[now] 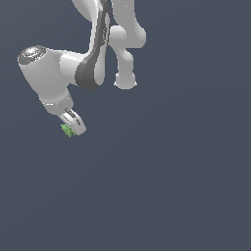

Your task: Pick up the object and move it to a goal position.

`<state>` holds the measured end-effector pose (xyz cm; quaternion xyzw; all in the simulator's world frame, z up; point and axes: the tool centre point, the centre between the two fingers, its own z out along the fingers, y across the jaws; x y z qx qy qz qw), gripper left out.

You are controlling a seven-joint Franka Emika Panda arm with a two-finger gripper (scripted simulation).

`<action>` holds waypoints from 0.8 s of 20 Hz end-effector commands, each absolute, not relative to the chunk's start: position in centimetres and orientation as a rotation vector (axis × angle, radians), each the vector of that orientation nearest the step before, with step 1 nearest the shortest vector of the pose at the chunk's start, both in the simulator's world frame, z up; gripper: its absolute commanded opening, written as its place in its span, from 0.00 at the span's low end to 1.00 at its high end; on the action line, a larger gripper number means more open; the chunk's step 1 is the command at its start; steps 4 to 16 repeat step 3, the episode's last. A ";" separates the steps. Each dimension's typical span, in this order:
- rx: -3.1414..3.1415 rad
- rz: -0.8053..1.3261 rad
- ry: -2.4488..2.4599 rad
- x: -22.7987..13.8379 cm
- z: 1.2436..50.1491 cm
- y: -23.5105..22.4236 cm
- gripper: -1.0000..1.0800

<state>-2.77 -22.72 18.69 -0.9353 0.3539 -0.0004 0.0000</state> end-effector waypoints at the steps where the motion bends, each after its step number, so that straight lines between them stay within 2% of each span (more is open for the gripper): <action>1: -2.939 0.000 1.109 -2.7 18.8 -22.9 0.00; 16: -2.939 0.000 1.109 -2.6 18.8 -22.9 0.00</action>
